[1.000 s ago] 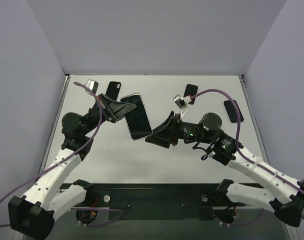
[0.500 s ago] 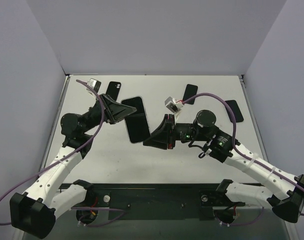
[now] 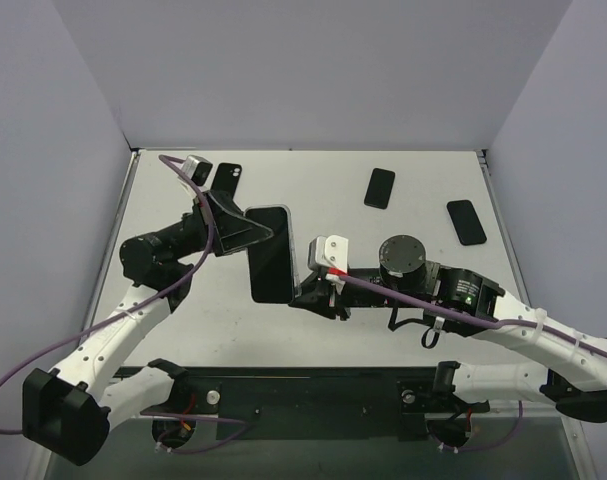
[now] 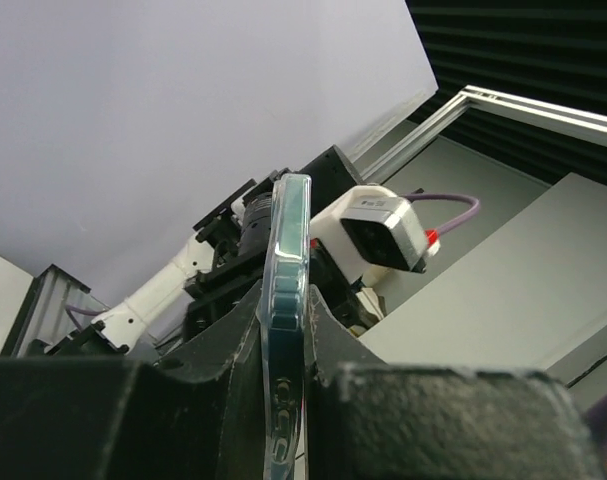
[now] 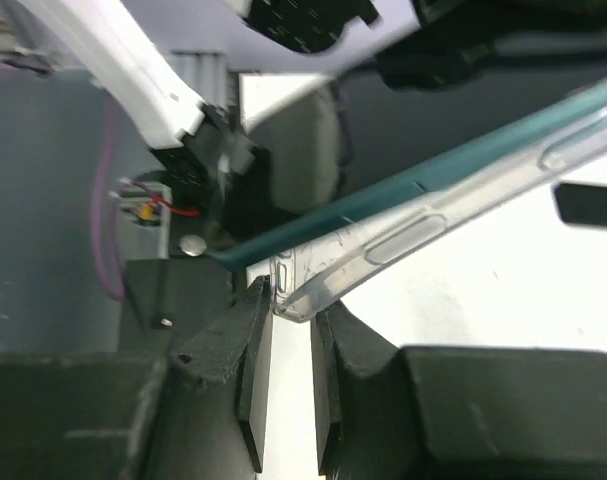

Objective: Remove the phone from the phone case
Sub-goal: Remove the phone case from the phone.

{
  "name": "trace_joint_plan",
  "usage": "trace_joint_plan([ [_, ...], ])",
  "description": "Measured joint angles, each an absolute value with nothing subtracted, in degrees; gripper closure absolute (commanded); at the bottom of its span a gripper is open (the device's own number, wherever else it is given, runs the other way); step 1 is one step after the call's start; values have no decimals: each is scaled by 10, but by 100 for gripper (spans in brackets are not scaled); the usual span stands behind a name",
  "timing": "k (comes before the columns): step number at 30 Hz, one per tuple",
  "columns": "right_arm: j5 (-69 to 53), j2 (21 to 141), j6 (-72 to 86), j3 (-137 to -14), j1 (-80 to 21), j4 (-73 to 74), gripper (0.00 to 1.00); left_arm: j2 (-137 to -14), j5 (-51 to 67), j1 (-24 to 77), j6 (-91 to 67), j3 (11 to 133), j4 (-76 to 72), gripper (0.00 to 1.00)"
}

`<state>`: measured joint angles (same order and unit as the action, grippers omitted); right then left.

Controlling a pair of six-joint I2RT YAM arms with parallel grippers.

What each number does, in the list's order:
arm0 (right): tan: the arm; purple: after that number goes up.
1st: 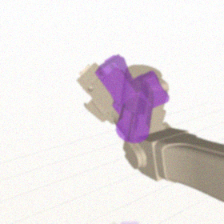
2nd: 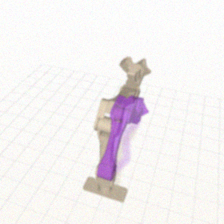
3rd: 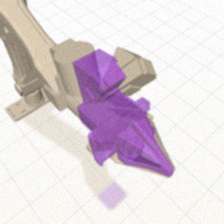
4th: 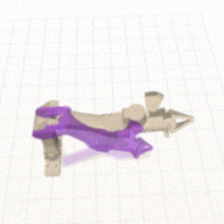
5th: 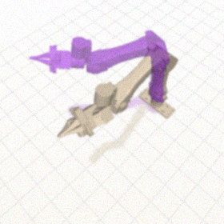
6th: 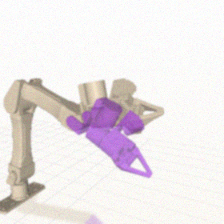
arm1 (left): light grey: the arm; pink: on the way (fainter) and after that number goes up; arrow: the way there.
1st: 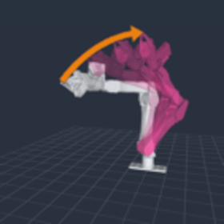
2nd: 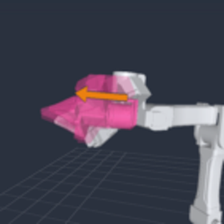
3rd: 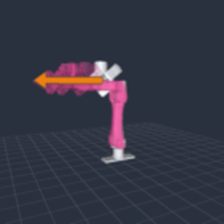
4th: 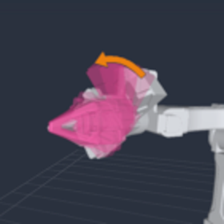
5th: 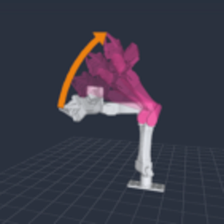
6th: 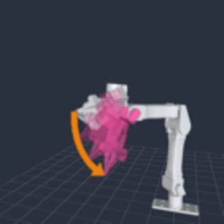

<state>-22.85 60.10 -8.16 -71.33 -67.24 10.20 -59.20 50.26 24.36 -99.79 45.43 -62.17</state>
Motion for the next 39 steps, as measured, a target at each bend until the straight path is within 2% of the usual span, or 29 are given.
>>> trace_joint_plan([
  [8,-110,617,-125,-711,-664,150,100,-615,502,270,-1033,455,-659,100],
  [9,-99,617,-117,-705,-658,145,95,-618,501,271,-1033,454,-661,100],
  [11,-86,617,-91,-696,-639,132,64,-625,491,272,-1025,452,-660,100],
  [12,-84,618,-73,-691,-628,125,57,-625,483,272,-1019,449,-658,100],
  [13,-81,616,-51,-684,-620,121,45,-625,470,272,-1009,446,-652,100],
  [15,-70,602,-5,-655,-605,103,33,-618,452,266,-976,444,-610,100],
  [16,-66,592,21,-637,-599,97,31,-610,443,261,-952,442,-575,100],
  [20,-37,557,140,-580,-567,89,30,-557,406,235,-874,441,-414,100],
  [22,-39,550,206,-569,-547,89,34,-540,389,221,-844,438,-376,100],
  [27,-137,536,370,-529,-514,2,49,-544,344,199,-817,411,-351,100],
  [32,-216,537,477,-502,-514,-100,51,-561,314,196,-821,382,-338,100],
  [39,-239,533,543,-467,-500,-173,53,-551,302,187,-820,378,-326,100],
])
